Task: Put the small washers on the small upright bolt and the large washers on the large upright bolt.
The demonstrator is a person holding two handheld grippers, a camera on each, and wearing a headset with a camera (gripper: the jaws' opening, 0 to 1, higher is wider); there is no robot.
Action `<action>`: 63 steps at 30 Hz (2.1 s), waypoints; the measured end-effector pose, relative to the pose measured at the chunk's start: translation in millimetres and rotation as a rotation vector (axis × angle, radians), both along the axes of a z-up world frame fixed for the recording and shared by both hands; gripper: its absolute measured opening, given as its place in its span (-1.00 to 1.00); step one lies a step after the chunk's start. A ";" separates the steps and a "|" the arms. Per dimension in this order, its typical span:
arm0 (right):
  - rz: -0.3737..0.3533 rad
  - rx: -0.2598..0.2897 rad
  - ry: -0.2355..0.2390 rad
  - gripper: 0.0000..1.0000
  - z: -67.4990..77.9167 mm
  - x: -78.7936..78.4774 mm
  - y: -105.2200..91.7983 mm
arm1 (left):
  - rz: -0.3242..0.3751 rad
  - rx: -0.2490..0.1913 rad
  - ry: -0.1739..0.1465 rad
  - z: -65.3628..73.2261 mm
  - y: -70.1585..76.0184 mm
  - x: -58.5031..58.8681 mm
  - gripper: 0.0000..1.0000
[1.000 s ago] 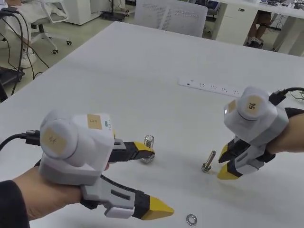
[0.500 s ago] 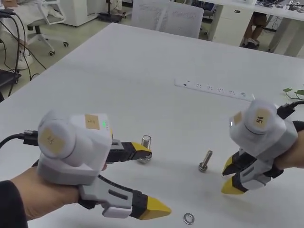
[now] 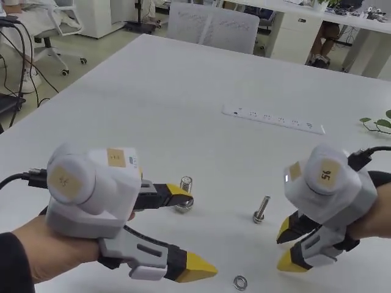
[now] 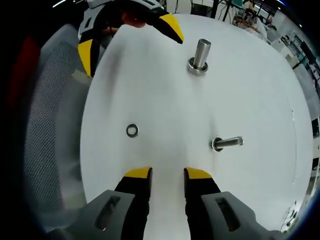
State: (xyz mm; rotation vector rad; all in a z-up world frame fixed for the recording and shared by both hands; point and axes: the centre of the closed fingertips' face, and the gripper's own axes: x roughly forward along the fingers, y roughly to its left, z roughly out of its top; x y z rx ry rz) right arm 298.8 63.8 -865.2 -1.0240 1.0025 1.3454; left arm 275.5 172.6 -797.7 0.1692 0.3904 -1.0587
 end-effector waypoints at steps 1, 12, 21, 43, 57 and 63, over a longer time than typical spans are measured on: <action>0.003 0.000 0.002 -0.46 0.1 -1.8 1.1 | 0.000 0.001 -0.001 0.0 0.1 -0.1 0.37; 0.069 0.021 0.042 -0.46 -2.9 -30.7 23.7 | 0.002 0.005 -0.001 0.1 1.3 -0.3 0.37; 0.109 0.021 0.059 -0.46 -8.8 -42.6 36.6 | -0.001 0.011 -0.002 0.2 1.1 -1.1 0.37; 0.209 -0.014 -0.021 -0.60 -10.0 -48.4 47.3 | -0.005 0.014 -0.001 0.9 0.3 -3.6 0.37; 0.199 0.010 -0.026 -0.70 -9.6 -43.8 49.7 | -0.007 0.013 0.002 1.0 -0.8 -4.0 0.35; 0.182 0.017 -0.038 -0.71 -9.4 -38.0 50.4 | -0.006 0.014 0.003 0.6 -0.1 -2.9 0.36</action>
